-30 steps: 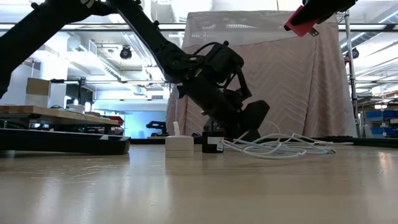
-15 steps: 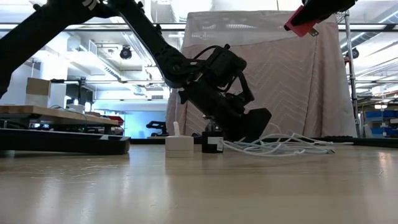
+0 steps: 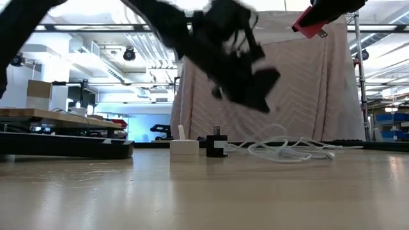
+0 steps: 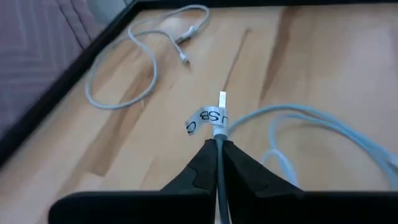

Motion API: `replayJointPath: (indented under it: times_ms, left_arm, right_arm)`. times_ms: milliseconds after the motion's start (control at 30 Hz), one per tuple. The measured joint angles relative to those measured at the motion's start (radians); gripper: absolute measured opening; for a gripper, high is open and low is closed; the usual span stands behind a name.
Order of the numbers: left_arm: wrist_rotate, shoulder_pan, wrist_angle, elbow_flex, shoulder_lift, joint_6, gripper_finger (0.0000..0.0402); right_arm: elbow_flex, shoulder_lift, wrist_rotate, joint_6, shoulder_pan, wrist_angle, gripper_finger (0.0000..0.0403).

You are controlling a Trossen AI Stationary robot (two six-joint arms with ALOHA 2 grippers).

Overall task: Insert USB
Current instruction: Insert the white charger cable to the pink charger adapter

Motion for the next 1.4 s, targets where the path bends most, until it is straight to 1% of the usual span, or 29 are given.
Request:
replayJointPath:
  times_ms: [67,133,267,367,500,567,667,767,833,867,1000,1100,1200,1267,1333,1400]
  left_arm:
    - [-0.041,-0.031,-0.076,-0.009,-0.060,0.017,0.0001]
    - [-0.064,-0.062,-0.103,-0.037,-0.133,0.025,0.0001]
    - [-0.066,-0.127,-0.075,-0.142,-0.278,0.026,0.0001]
    - [-0.064,-0.176,-0.006,-0.248,-0.370,0.075,0.0001]
    - [-0.063,-0.242,0.149,-0.357,-0.475,0.201,0.0000]
    - [-0.068,-0.274,0.184,-0.381,-0.490,0.309,0.0000]
    - [-0.145,-0.323,0.185,-0.389,-0.482,0.494,0.0000]
    - [-0.250,-0.371,0.202,-0.388,-0.477,0.655,0.0000]
    - [-0.282,-0.400,0.217,-0.388,-0.475,0.716,0.0000]
    - [-0.279,-0.412,0.221,-0.387,-0.475,0.741,0.0000]
    - [-0.204,-0.445,0.220,-0.381,-0.480,0.813,0.0000]
    - [-0.100,-0.447,0.220,-0.381,-0.495,0.811,0.0000]
    - [0.037,-0.445,0.230,-0.381,-0.525,0.773,0.0000]
    - [0.098,-0.446,0.239,-0.381,-0.544,0.760,0.0000]
    - [0.108,-0.448,0.245,-0.380,-0.554,0.755,0.0000]
    - [0.076,-0.447,0.241,-0.380,-0.561,0.752,0.0000]
  right_arm:
    - [-0.001,0.004,0.000,0.001,0.000,0.000,0.0134]
    - [-0.002,0.014,0.000,0.000,0.000,0.009,0.0134]
    - [-0.003,0.047,-0.001,-0.036,0.000,0.075,0.0134]
    - [-0.003,0.076,-0.004,-0.086,0.000,0.125,0.0134]
    - [-0.004,0.130,-0.009,-0.201,0.000,0.235,0.0134]
    - [-0.004,0.168,-0.038,-0.271,0.000,0.313,0.0134]
    - [-0.004,0.234,-0.101,-0.354,0.000,0.418,0.0134]
    - [0.000,0.286,-0.104,-0.384,0.000,0.448,0.0134]
    - [0.014,0.312,-0.104,-0.383,-0.006,0.449,0.0134]
    - [0.021,0.321,-0.104,-0.383,-0.008,0.455,0.0134]
    - [0.049,0.349,-0.106,-0.355,-0.027,0.463,0.0134]
    - [0.059,0.368,-0.106,-0.330,-0.042,0.463,0.0134]
    - [0.060,0.386,-0.111,-0.323,-0.046,0.458,0.0134]
    - [0.060,0.396,-0.112,-0.321,-0.045,0.457,0.0134]
    - [0.060,0.398,-0.113,-0.322,-0.044,0.457,0.0134]
    - [0.061,0.397,-0.112,-0.319,-0.044,0.458,0.0134]
